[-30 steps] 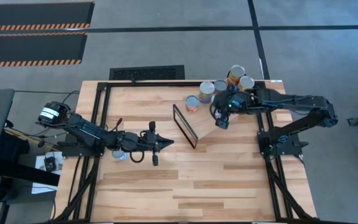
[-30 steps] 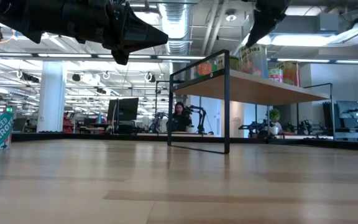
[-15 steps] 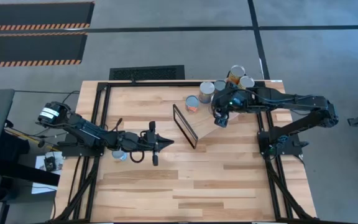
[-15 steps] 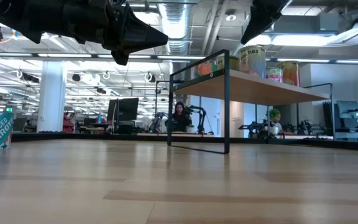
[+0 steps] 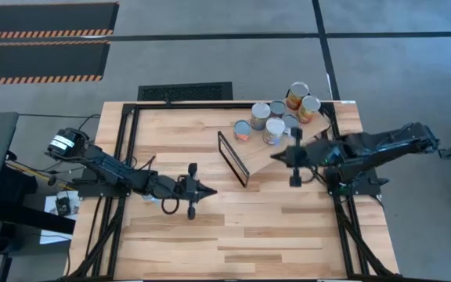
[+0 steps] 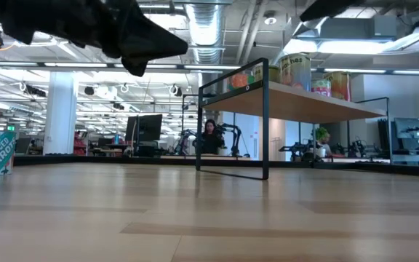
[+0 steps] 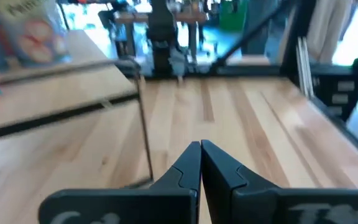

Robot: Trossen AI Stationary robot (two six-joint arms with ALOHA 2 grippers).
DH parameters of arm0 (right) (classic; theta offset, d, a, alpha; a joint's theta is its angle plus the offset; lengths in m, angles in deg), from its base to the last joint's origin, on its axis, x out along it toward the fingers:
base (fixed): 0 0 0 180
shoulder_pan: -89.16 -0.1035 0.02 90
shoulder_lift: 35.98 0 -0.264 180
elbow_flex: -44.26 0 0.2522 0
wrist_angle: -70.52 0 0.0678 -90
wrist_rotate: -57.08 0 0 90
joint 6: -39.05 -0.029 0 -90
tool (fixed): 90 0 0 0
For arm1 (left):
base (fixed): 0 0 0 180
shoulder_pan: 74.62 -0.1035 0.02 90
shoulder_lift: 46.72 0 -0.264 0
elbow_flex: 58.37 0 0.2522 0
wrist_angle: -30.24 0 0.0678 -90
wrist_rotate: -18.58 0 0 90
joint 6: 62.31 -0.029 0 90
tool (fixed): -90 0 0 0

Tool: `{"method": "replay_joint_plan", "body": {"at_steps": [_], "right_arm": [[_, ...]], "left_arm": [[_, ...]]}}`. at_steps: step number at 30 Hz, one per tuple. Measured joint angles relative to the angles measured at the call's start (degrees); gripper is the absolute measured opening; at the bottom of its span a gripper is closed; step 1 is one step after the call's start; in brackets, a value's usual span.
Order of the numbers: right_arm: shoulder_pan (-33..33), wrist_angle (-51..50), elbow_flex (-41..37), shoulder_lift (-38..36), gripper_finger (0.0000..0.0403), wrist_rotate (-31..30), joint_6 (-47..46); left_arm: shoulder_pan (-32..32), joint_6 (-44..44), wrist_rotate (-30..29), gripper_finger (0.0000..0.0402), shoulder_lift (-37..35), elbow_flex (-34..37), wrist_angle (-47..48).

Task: Pick and place cans onto a shelf
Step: Put the canned carrots on the shelf

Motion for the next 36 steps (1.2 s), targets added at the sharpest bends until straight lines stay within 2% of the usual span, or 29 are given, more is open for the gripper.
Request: {"method": "replay_joint_plan", "body": {"at_steps": [5, 9, 12, 16, 22, 25, 28, 36], "right_arm": [[-7.33, 13.88, -11.36, -4.46, 0.0014, -3.51, 1.66], [-11.63, 16.66, -15.42, -6.43, 0.0005, -6.13, 2.16], [-14.81, 15.65, -16.54, -8.39, 0.001, -6.29, 1.46], [-18.89, 14.51, -16.98, -10.27, 0.0012, -9.53, 0.37], [-23.37, 14.41, -17.0, -10.29, 0.0008, -13.5, 1.53], [-24.09, 14.43, -17.0, -10.22, 0.0011, -13.52, 2.14], [-24.07, 14.57, -17.0, -10.28, 0.0011, -13.52, 2.17], [-24.06, 14.71, -17.0, -10.28, 0.001, -13.54, 2.22]], "left_arm": [[2.82, 1.72, -2.31, 0.0, 0.04, -8.7, 17.1], [5.72, 8.12, -6.72, 0.0, 0.2, -18.65, 36.89], [8.1, 19.24, -7.25, 0.0006, 0.2, -26.53, 55.53], [11.96, 37.66, -7.59, 0.0031, 0.85, -34.19, 79.26], [16.84, 65.16, -2.74, 0.0076, 0.79, -35.52, 104.81], [17.95, 72.43, -0.04, 0.0095, 0.81, -33.29, 112.92], [18.77, 75.49, 0.04, 0.0111, 0.81, -31.24, 116.31], [17.97, 73.46, 2.91, 0.013, 0.81, -23.46, 110.83]]}}
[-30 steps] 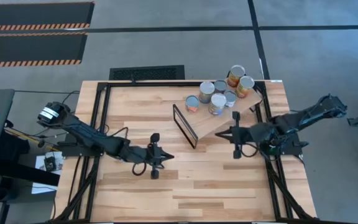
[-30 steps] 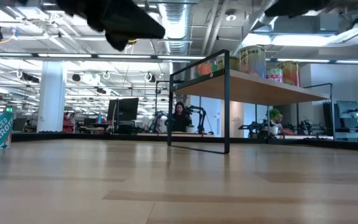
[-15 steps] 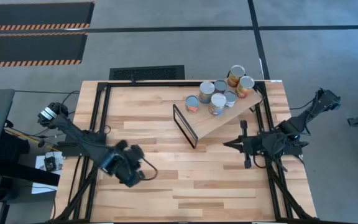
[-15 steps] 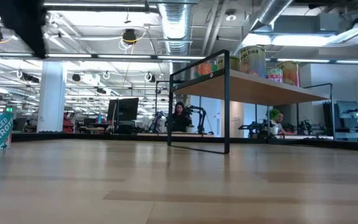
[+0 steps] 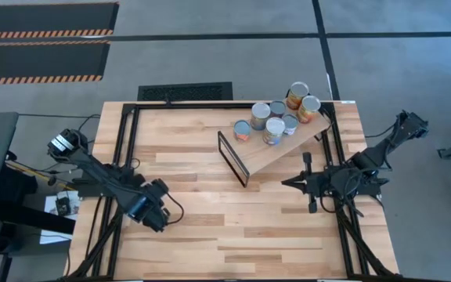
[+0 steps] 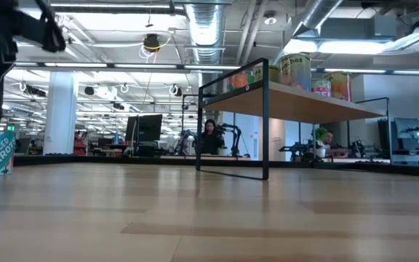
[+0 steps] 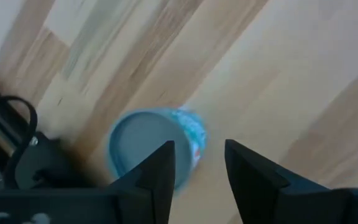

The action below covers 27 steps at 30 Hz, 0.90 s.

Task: Pick and place cans onto a shelf
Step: Put the canned carrots on the shelf

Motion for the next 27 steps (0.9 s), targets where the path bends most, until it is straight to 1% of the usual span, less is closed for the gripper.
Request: {"method": "replay_joint_plan", "body": {"at_steps": [5, 8, 11, 13, 16, 18, 19, 21, 27], "right_arm": [[0.02, 0.17, 0.02, 0.0, 0.001, 0.0, -0.05], [0.02, 0.16, 0.02, 0.0, 0.001, 0.0, -0.05], [0.02, 0.16, 0.02, 0.0, 0.001, 0.0, -0.03], [0.02, 0.16, 0.02, 0.0, 0.001, 0.0, -0.03], [0.02, 0.14, 0.02, 0.0, 0.001, 0.0, -0.03], [0.02, 0.16, 0.02, 0.0, 0.001, 0.0, -0.01], [0.02, 0.16, 0.04, 0.0, 0.001, 0.0, -0.01], [0.02, 0.16, 0.04, 0.0, 0.001, 0.0, -0.01], [0.02, 1.73, 0.04, 0.0, 0.001, 0.05, 0.01]], "left_arm": [[-0.62, 1.79, 1.73, 0.013, 0.0, 4.42, -0.61], [-0.63, 1.04, 1.9, 0.013, 0.0, 6.64, -5.12], [-0.59, -0.65, 1.75, 0.0124, -0.21, 7.95, -6.89], [-0.59, -0.74, 1.68, 0.0107, -0.24, 8.07, -6.89], [-0.61, -2.64, 0.74, 0.0059, -0.07, 6.85, -7.5], [-0.66, -5.39, 0.07, 0.0022, -0.05, 5.06, -11.26], [-0.65, -7.01, -0.48, 0.0012, 0.06, 4.17, -13.21], [-0.95, -11.22, -1.63, 0.001, 0.07, 2.32, -17.83], [-3.97, -24.9, -5.34, 0.0004, 0.04, -0.66, -37.0]]}}
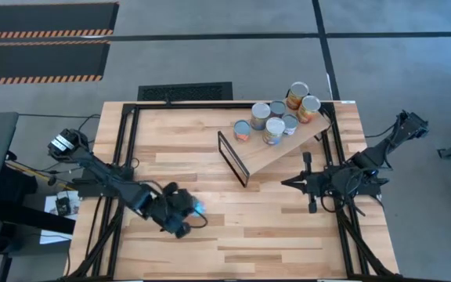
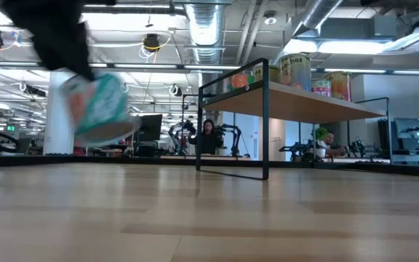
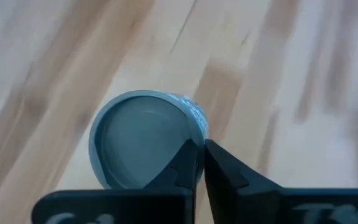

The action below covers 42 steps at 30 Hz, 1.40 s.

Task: Pick and place cans onto a shelf
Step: Put the canned carrots on the shelf

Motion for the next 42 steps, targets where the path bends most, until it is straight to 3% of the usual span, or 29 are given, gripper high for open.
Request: {"method": "replay_joint_plan", "body": {"at_steps": [3, 10, 16, 21, 26, 37, 42], "right_arm": [[0.0, 1.07, 0.0, 0.0, 0.001, 0.04, 0.49], [0.0, 0.93, 0.0, 0.0, 0.001, 0.09, 0.57], [0.0, -0.8, 0.0, 0.02, 0.0011, 0.46, -0.49], [-0.05, -1.47, 0.07, 1.97, 0.0011, 1.97, -6.79], [-2.73, -0.56, 0.04, 9.31, 0.0004, 1.97, -10.96], [-6.6, 17.9, -0.28, 25.1, 0.0003, 1.73, -7.19], [-7.49, 38.0, -10.38, 26.35, 0.0003, 1.81, -5.25]], "left_arm": [[-2.98, -7.09, -0.78, 0.0002, 0.0, -1.6, -4.91], [-8.83, -21.69, 0.59, 0.0001, 0.01, -9.28, -6.18], [-10.52, -24.58, 3.88, 0.0001, 0.36, -11.13, -5.87], [-10.52, -22.91, 6.42, 0.0, 7.37, -11.44, -5.1], [-10.88, -26.88, 8.46, 0.0, 16.66, -15.86, -5.11], [-13.53, -37.2, 13.01, 0.0, 28.61, -28.31, -5.11], [-15.15, -40.3, 13.32, 0.0, 32.8, -32.53, -5.28]]}}
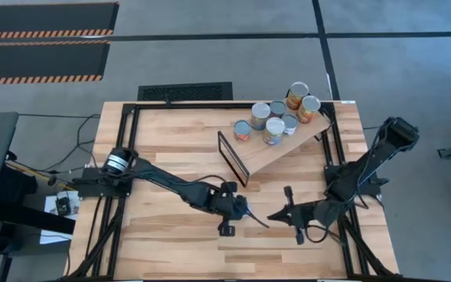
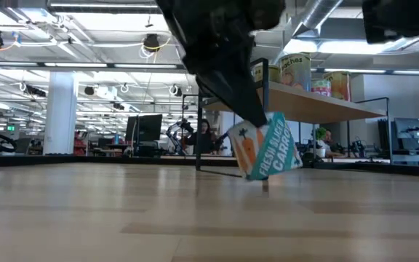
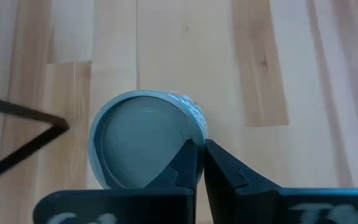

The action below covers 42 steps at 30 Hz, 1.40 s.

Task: Pick and place cans onto a shelf
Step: Put the canned carrots on the shelf

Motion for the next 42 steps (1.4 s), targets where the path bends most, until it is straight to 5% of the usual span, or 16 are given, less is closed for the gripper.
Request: {"method": "replay_joint_plan", "body": {"at_steps": [7, 26, 36, 42], "right_arm": [[-0.53, 18.62, -10.63, -0.03, 0.0002, -0.03, 0.18], [0.6, 16.52, -10.85, -0.08, 0.0003, -0.16, -0.19], [-1.43, 16.41, -9.58, -0.54, 0.0003, -0.05, 2.19], [0.88, 16.39, -9.51, 0.64, 0.0003, 2.14, -0.04]], "left_arm": [[-1.23, -1.98, 1.13, 0.0, 4.76, -6.09, 0.82], [-1.4, -3.86, 0.98, 0.0074, 5.0, -10.29, 4.31], [6.26, -9.61, 1.96, 0.0007, 2.47, -11.08, 4.6], [6.84, -8.89, 8.28, 0.0002, -0.64, 1.25, -13.22]]}}
